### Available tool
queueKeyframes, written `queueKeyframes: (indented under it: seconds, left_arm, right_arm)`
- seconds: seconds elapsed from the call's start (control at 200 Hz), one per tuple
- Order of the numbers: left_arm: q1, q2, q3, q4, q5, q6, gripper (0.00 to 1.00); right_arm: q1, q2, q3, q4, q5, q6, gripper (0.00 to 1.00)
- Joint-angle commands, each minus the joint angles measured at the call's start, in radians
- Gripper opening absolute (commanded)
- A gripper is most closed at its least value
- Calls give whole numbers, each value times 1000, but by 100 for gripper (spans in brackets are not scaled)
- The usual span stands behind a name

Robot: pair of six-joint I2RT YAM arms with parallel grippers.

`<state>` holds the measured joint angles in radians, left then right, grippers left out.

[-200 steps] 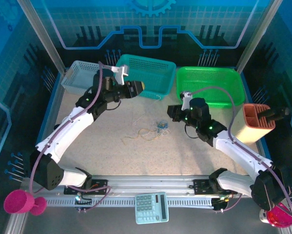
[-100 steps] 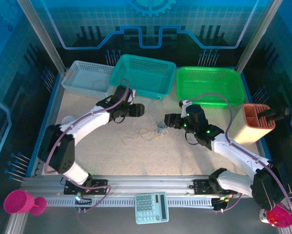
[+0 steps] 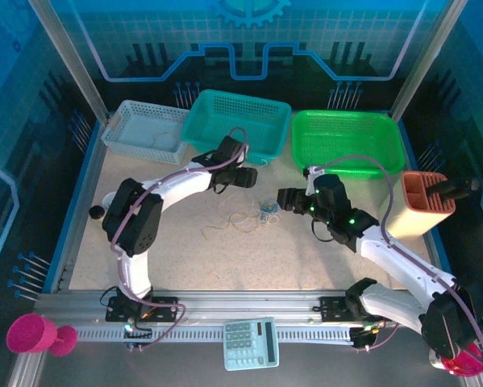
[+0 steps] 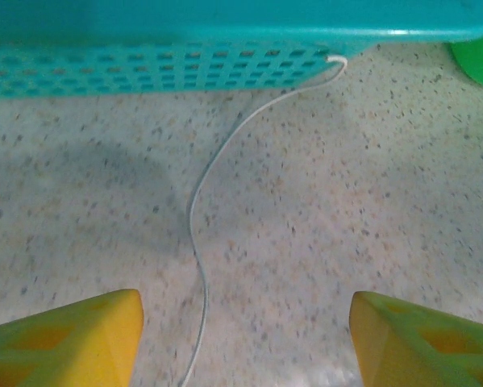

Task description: Untangle the cables

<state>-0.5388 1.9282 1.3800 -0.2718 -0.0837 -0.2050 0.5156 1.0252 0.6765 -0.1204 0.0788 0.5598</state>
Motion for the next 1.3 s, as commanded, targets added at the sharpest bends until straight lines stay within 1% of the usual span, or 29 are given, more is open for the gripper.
queueKeyframes:
  seconds: [0.0,0.24,0.425,0.55,0.625,0.695,0.8,0.945,1.045,1.171,1.221,1.296]
  left_arm:
    - [-11,63,29,59,-43,49,69]
    - [-28,136,40,115,-143,98,69]
    - [-27,184,70,119,-176,114,68]
    - [-26,228,108,105,-198,128,64]
    - [-23,257,142,69,-197,122,60]
    - [-24,267,140,72,-191,121,57]
    - [-24,282,150,43,-181,115,48]
    - [-24,299,150,15,-183,111,30]
    - [-23,304,143,3,-177,105,27]
    - [-23,296,121,7,-172,101,10]
    - [-23,288,111,10,-169,102,1]
    - [-23,266,96,19,-156,105,0]
  right_arm:
    - [-23,-41,-17,-45,16,-11,73]
    - [-57,-80,-28,-62,-7,-6,73]
    - [-62,-82,-19,-69,-15,-9,73]
    - [-62,-86,-12,-72,-21,-8,73]
    - [-62,-91,-8,-76,-22,-6,73]
    - [-62,-97,-6,-79,-20,-6,73]
    - [-62,-105,0,-85,-16,-7,73]
    - [-63,-111,3,-84,-11,-5,73]
    - [-63,-114,7,-83,-14,-5,73]
    - [-63,-116,9,-82,-14,-4,73]
    - [-63,-116,12,-81,-16,-5,72]
    - [-63,-111,12,-76,-17,-6,73]
